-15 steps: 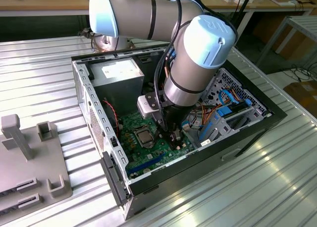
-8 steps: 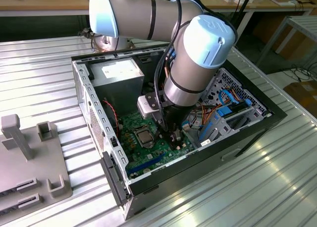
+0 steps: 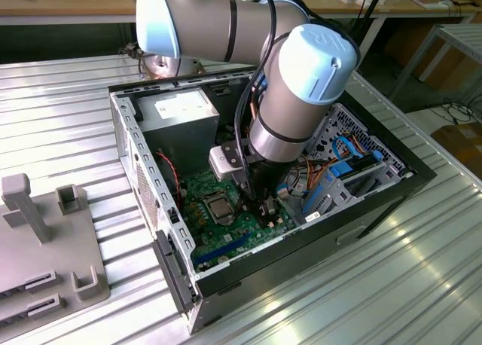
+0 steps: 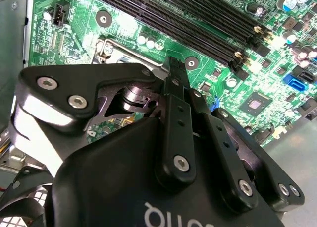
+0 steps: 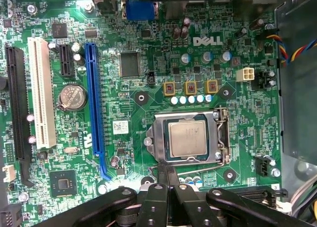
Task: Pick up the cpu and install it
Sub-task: 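Install the first cpu locking lever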
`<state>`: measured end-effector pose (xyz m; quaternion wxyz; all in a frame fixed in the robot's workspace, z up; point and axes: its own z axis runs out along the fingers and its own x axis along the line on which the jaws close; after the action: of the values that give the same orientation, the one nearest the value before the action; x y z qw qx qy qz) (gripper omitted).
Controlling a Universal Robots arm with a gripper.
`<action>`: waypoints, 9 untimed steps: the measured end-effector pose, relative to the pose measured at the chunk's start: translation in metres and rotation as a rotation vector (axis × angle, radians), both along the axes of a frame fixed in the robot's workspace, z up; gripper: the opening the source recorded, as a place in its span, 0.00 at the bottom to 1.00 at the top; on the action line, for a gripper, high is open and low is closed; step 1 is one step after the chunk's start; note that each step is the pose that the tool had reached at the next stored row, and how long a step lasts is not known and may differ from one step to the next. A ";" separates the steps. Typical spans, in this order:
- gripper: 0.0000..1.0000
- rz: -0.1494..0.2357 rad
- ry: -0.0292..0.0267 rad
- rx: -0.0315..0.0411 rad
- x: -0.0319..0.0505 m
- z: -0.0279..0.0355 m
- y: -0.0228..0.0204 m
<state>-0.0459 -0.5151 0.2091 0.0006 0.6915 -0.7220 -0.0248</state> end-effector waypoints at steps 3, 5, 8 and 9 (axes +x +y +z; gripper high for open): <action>0.11 0.000 0.0001 0.0000 0.0004 -0.0004 0.0000; 0.11 0.001 0.0000 -0.0011 0.0017 -0.0016 0.0000; 0.11 0.001 0.0000 -0.0017 0.0027 -0.0026 0.0000; 0.11 0.002 0.0000 -0.0022 0.0032 -0.0033 0.0000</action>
<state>-0.0427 -0.5151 0.2058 0.0014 0.6921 -0.7214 -0.0240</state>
